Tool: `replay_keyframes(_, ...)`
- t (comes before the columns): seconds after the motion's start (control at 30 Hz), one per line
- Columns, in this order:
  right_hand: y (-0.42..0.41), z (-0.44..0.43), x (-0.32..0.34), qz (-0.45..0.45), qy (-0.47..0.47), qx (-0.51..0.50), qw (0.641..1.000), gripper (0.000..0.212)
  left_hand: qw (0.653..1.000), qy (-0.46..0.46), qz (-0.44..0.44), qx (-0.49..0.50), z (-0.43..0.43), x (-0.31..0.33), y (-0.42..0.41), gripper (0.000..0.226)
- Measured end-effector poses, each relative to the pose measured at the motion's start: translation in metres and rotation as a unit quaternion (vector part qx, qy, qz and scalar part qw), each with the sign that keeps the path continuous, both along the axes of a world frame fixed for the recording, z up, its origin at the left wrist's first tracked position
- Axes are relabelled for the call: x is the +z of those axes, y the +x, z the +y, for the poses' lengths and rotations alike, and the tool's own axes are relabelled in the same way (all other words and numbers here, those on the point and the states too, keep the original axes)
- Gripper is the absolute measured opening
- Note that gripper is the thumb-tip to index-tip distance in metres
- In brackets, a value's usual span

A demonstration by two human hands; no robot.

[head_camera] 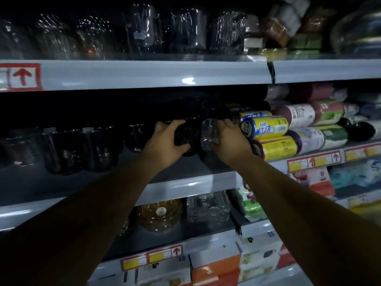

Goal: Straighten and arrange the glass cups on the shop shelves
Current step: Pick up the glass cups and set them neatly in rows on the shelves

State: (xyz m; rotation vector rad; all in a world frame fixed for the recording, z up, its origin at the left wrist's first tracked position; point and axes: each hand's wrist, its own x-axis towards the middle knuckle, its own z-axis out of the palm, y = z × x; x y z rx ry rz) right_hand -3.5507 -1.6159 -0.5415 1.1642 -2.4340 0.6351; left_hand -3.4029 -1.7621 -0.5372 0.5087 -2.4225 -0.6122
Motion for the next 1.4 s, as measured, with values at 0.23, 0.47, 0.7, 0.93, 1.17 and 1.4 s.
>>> replay_keyframes(0.23, 0.001, -0.009, 0.006, -0.002, -0.022, -0.035, 0.999, 0.028, 1.000, 0.007, -0.007, 0.025, -0.001, 0.002, -0.017, 0.032)
replay_keyframes(0.47, 0.022, 0.021, 0.012, -0.044, -0.038, 0.047, 0.997, 0.024, 0.999, 0.021, 0.037, 0.016, -0.001, -0.002, 0.010, 0.033)
replay_keyframes(0.7, 0.041, 0.032, -0.005, -0.135, -0.149, 0.059, 0.978, 0.088, 0.964, 0.251, 0.086, 0.006, -0.002, -0.010, 0.032, 0.082)
replay_keyframes(0.93, 0.040, 0.001, -0.023, -0.301, -0.166, 0.026, 0.939, 0.105, 0.955, 0.291, 0.060, 0.017, 0.008, -0.014, 0.022, 0.076)
replay_keyframes(1.17, 0.073, 0.009, -0.007, -0.419, -0.312, 0.056, 0.851, 0.050, 0.923, 0.360, 0.136, -0.002, 0.014, -0.005, 0.054, 0.061)
replay_keyframes(1.4, 0.154, 0.009, 0.019, -0.509, -0.296, 0.121, 0.799, 0.032, 0.885, 0.421, 0.197, -0.032, 0.014, 0.012, 0.156, 0.050)
